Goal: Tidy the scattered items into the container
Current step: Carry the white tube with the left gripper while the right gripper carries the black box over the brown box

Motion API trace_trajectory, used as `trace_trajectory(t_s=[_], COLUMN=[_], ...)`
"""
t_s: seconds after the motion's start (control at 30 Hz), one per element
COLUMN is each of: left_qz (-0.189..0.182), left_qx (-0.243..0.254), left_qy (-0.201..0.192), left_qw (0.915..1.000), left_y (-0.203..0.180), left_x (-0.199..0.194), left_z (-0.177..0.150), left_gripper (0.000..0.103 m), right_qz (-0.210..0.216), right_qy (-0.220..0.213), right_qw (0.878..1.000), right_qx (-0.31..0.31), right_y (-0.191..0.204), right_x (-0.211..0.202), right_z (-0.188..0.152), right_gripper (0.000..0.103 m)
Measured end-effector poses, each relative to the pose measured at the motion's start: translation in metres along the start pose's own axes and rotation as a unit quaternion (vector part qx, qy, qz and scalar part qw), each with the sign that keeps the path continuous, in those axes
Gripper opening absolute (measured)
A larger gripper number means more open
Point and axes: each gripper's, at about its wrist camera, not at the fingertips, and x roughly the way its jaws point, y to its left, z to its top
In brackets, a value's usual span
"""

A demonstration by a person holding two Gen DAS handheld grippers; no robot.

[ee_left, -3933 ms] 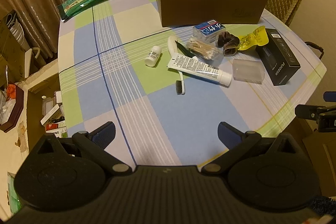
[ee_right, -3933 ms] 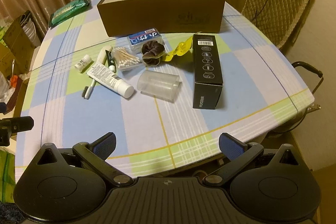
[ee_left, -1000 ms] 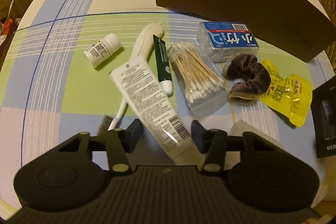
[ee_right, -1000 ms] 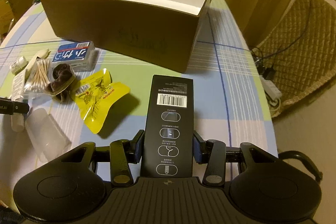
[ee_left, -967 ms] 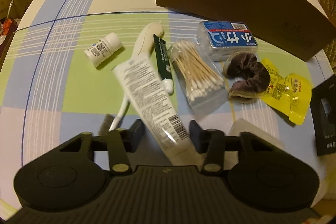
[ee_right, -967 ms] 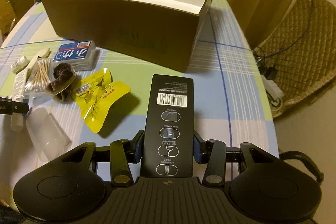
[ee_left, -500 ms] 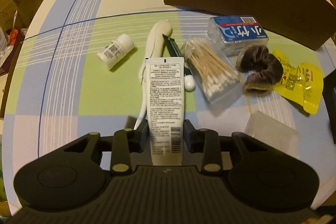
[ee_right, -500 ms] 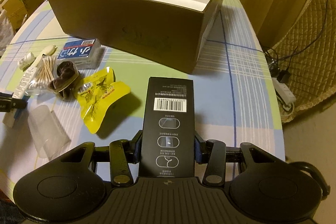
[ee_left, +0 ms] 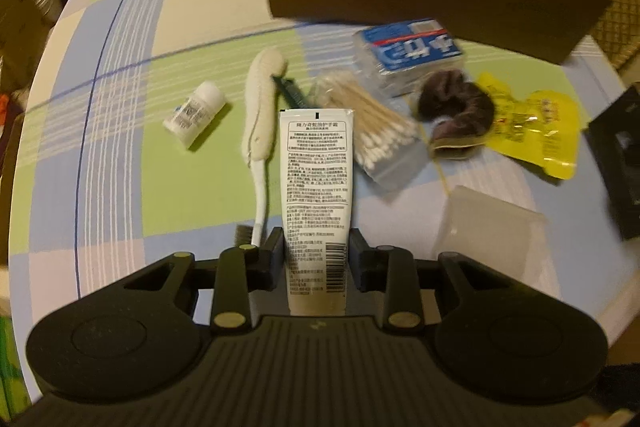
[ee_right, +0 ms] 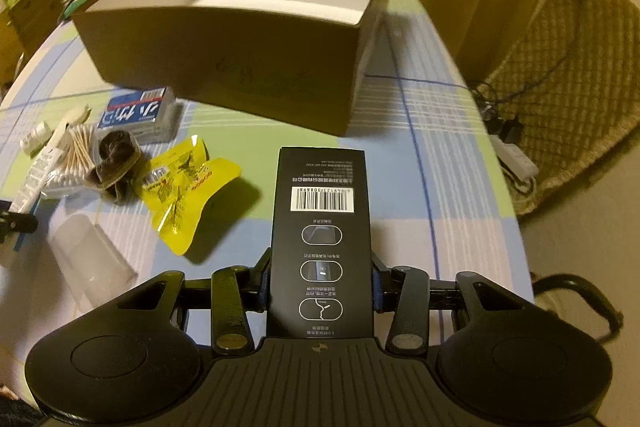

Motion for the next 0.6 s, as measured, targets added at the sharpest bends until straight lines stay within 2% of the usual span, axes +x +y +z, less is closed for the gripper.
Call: trace_trajectory(t_s=[0.3, 0.6], left_qz=[-0.032, -0.051], left_qx=[0.033, 0.045], left_qy=[-0.063, -0.097], left_qw=[0.9969, 0.9929], left_y=[0.01, 0.021], left_x=[-0.044, -0.063], left_z=[0.021, 0.04], left_gripper=[0.028, 0.028], right_qz=[-0.005, 0.012], right_qy=[-0.028, -0.055], right_qw=[0.999, 0.997], right_qx=[0.034, 0.056], right_y=[0.02, 0.034], right_x=[-0.031, -0.049], right_z=[0.005, 0.026], right_gripper=[0.041, 0.041])
